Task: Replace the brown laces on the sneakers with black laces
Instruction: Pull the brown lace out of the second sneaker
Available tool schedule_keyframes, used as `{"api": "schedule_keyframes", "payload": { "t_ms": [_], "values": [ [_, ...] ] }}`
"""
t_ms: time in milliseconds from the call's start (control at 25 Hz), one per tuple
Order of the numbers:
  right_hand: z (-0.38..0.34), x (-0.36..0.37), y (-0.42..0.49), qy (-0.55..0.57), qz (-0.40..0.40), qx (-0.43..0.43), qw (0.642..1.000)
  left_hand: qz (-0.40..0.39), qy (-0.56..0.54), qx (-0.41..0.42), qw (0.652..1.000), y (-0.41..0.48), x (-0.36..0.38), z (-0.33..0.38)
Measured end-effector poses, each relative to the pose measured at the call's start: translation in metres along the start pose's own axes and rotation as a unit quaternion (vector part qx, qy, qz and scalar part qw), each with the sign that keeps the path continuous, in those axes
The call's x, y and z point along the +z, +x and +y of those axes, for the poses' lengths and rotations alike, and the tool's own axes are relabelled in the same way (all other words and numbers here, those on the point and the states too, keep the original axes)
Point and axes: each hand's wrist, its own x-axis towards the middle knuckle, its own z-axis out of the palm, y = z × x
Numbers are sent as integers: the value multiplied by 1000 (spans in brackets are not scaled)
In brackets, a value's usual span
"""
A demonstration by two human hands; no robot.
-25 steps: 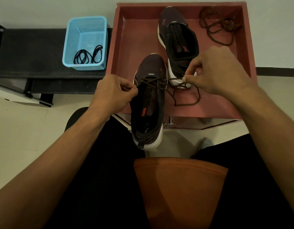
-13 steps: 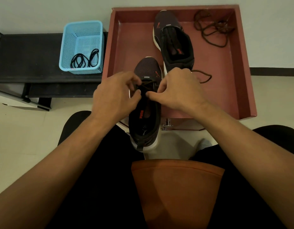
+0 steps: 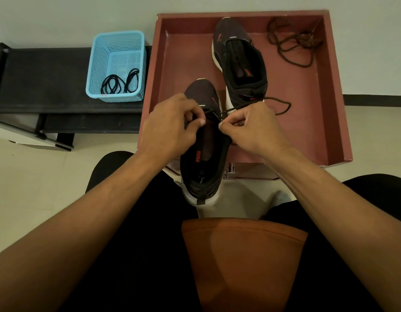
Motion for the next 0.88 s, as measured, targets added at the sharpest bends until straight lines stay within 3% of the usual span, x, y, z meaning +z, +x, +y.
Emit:
{"api": "schedule_keyframes", "payload": {
  "t_ms": [80, 120, 200, 240, 320, 400, 480, 680, 760, 880],
  "values": [
    [0, -3, 1, 18, -8, 12, 1000, 11, -152, -115, 982, 2, -5, -12],
    [1, -4, 2, 23, -13, 18, 999, 15, -239, -182, 954, 3, -8, -17],
    [2, -6, 3, 26, -20, 20, 999, 26, -295, -242, 924, 1, -12, -22],
    [3, -5, 4, 24, -21, 18, 999, 30, -245, -221, 944, -1, -12, -23],
    [3, -5, 5, 22, -24, 11, 999, 32, -94, -93, 991, -7, -7, -16],
    [2, -5, 6, 13, -28, -2, 1000, 15, 42, 25, 999, -10, -2, -3],
    [1, -6, 6, -2, -35, -20, 999, 6, 133, 73, 988, -8, 3, 4],
    [1, -3, 7, -13, -57, -30, 998, 11, 162, 67, 984, 2, 5, 0],
    [2, -3, 9, -11, -61, -24, 998, 17, 119, 50, 992, 3, 5, -3],
    [1, -6, 9, -10, -66, -29, 997, 76, 19, -63, 995, 5, -7, -23]
  ]
}}
